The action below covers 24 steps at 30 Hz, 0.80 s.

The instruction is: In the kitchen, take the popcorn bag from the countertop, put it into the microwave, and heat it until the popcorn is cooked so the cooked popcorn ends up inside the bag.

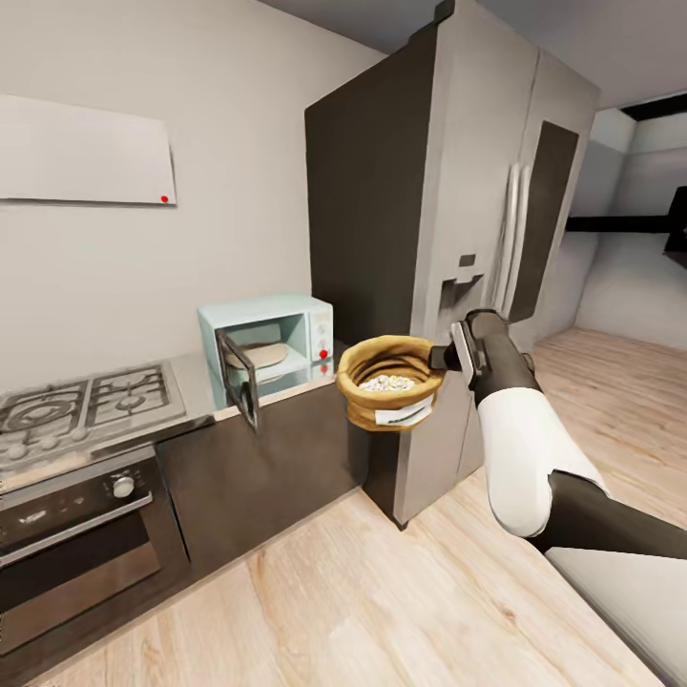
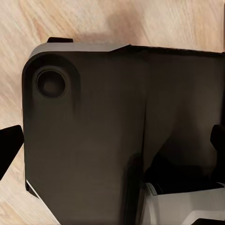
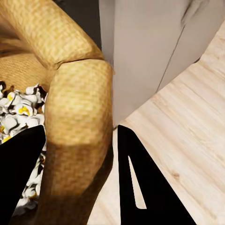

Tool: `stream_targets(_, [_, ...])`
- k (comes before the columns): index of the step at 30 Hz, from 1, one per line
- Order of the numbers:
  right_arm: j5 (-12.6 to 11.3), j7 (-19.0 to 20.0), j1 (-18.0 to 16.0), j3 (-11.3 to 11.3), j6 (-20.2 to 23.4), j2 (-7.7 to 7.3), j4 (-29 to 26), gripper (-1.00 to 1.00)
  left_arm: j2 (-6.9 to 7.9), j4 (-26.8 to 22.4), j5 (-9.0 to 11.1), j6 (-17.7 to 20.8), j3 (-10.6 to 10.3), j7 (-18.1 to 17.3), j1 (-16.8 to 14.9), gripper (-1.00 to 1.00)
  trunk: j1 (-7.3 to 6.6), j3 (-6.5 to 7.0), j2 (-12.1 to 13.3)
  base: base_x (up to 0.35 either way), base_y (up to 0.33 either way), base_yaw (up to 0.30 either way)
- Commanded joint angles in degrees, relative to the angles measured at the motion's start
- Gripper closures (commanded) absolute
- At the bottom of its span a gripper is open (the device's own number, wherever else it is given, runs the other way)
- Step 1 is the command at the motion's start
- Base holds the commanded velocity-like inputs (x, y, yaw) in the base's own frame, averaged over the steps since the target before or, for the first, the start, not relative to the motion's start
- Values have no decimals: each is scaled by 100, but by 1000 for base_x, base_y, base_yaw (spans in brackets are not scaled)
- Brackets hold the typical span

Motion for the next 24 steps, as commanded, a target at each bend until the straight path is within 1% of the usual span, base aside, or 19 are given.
stream_targets(1, [0,-8,-5,-25,15,5,-11,100,-5,0,34,-17,3,0,-2,-100,3,-7,-4,298,-115,265])
stream_targets(3, [1,-4,-5,-25,15,16,-16,100,-2,-2,36,-16,3,0,-1,-100,3,-7,-4,298,-115,267])
stream_targets(5, [1,-8,-5,7,15,126,-20,100,-4,-3,40,-17,3,0,-2,-100,3,-7,-4,298,-115,269])
stream_targets(6, [1,-9,-5,15,15,126,-24,100,-3,-1,58,-16,3,0,0,-100,3,-7,-4,297,-115,269])
stream_targets(7, [1,-10,-5,21,15,126,-61,100,-1,1,119,-17,0,-1,-3,-100,3,-7,-4,293,-115,269])
stream_targets(9, [1,-11,-5,28,15,126,-278,100,1,1,330,-17,-4,-2,-4,-100,3,-7,-4,276,-115,269])
stream_targets(11, [1,-11,-5,35,15,126,-447,100,1,0,431,-17,-5,-1,-4,-100,3,-7,-4,257,-115,269])
stream_targets(14, [1,-11,-5,37,15,126,-511,100,1,3,463,-18,-5,0,-5,-100,3,-7,-4,248,-115,269])
stream_targets(24, [-5,-11,-5,37,15,126,-518,100,1,3,467,-18,-7,-1,-2,-100,3,-7,-4,243,-115,269])
